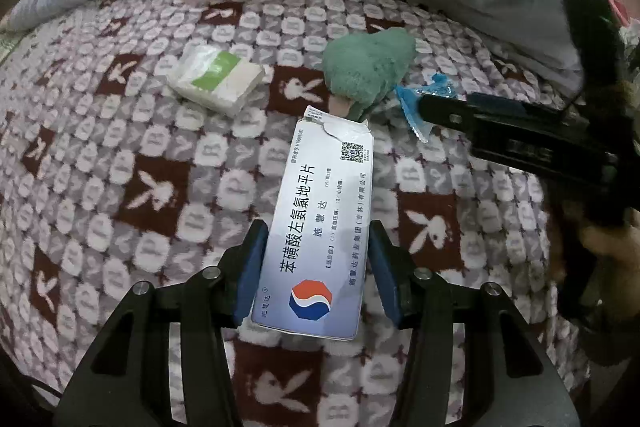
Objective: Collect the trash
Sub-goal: 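Grasp the white medicine box with the left tool while the right tool grasps the blue Milk Sachima packet, then carry the medicine box and Milk Sachima packet over the cream bucket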
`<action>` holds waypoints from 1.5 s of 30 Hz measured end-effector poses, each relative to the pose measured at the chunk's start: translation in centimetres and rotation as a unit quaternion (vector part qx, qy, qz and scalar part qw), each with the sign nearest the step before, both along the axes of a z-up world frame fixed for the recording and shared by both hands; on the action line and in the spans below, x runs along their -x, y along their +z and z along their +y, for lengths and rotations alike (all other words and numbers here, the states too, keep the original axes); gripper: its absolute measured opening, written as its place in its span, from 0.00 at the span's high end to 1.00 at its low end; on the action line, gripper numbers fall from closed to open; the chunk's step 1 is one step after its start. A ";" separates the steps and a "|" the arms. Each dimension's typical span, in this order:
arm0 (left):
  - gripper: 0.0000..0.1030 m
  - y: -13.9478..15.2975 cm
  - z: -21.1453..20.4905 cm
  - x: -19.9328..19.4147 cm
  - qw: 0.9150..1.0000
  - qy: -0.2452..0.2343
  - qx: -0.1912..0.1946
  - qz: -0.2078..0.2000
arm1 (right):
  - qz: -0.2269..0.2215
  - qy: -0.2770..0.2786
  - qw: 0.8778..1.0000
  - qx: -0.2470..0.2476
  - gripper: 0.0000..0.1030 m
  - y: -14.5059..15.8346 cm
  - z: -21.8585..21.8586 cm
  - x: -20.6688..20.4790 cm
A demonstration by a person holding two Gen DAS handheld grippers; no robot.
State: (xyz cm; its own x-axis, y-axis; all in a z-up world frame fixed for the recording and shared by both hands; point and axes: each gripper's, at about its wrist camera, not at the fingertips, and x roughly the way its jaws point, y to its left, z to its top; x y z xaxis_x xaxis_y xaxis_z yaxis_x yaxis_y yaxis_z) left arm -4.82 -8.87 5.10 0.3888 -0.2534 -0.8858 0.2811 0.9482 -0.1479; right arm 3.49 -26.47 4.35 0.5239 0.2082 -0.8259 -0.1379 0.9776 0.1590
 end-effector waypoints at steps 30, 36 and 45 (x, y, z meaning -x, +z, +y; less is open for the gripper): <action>0.54 2.5 -7.9 7.5 0.997 -0.072 0.025 -0.017 | -0.044 -0.074 0.996 -0.003 0.45 5.1 -7.6 20.2; 0.54 3.9 -10.4 9.4 0.994 -0.097 0.030 -0.032 | -0.051 -0.098 0.994 -0.004 0.45 5.8 -9.7 23.4; 0.54 5.4 -14.1 11.4 0.990 -0.132 0.032 -0.045 | -0.065 -0.126 0.990 0.000 0.45 7.2 -12.4 26.7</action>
State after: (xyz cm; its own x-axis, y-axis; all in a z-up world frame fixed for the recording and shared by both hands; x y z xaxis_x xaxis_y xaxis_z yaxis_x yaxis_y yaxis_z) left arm -16.26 -23.01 10.47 0.3778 -0.4119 -0.8292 0.5324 0.8294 -0.1693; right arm -23.23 -38.84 11.51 0.6619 0.0575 -0.7474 0.0912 0.9835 0.1564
